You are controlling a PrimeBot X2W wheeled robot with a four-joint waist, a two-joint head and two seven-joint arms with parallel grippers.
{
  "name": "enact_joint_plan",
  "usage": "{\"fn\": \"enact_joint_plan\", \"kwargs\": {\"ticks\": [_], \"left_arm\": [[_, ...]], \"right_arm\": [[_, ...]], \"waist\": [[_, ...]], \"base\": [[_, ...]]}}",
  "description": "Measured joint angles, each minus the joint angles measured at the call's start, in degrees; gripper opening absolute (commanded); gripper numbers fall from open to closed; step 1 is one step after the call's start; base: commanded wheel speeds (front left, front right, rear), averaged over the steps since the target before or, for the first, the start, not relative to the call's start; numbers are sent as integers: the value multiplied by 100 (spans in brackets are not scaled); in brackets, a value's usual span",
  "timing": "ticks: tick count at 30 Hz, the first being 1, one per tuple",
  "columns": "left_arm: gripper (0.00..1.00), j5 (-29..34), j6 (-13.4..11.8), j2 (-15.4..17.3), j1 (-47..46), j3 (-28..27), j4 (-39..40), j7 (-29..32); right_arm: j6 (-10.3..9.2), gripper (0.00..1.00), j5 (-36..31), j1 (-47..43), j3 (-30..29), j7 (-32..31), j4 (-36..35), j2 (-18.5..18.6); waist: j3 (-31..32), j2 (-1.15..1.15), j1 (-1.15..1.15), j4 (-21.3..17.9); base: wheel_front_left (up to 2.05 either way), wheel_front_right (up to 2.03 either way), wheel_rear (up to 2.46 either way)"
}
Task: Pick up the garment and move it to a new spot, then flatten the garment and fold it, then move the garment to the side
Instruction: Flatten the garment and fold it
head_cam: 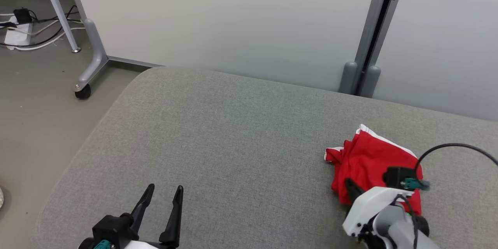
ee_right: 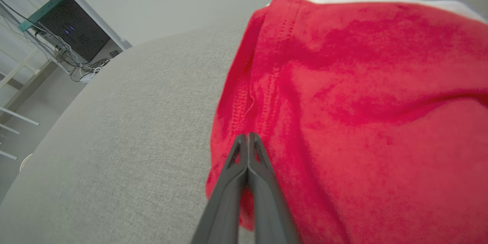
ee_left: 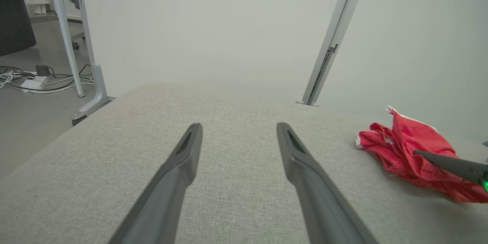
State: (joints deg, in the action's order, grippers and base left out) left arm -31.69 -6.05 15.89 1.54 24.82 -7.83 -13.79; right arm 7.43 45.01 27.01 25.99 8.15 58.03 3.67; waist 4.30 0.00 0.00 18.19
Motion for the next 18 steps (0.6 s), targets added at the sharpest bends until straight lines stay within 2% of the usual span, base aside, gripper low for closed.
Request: {"fn": "enact_joint_plan", "kwargs": {"ticks": [5,8,11,14,16,18], "left_arm": [[100,-8,-7,-29,-6,15,4,-1],[100,-11,-41,-27,-7,1,8,-8],[100,-18,-57,-23,10,-26,13,-21],[100,-30,-59,-23,58,-58,34,-38],[100,-41,-63,-25,67,-81,48,-47],[100,-46,-63,-38,84,-92,62,-63]], "right_arm": [[0,0,367,-217,889,-93,-725,-79],[0,0,528,-213,1187,141,-1078,-75],[0,0,589,-188,1373,382,-1451,183],[0,39,588,-181,1374,555,-1846,555],[0,100,556,-190,1301,611,-2108,772],[0,100,438,-238,1160,653,-2334,993]], "waist": [[18,0,0,-48],[50,0,0,-141],[94,0,0,-270],[142,0,0,-440],[172,0,0,-579],[199,0,0,-728]], "base": [[0,0,0],[0,0,0],[0,0,0],[0,0,0],[0,0,0],[0,0,0]]}}
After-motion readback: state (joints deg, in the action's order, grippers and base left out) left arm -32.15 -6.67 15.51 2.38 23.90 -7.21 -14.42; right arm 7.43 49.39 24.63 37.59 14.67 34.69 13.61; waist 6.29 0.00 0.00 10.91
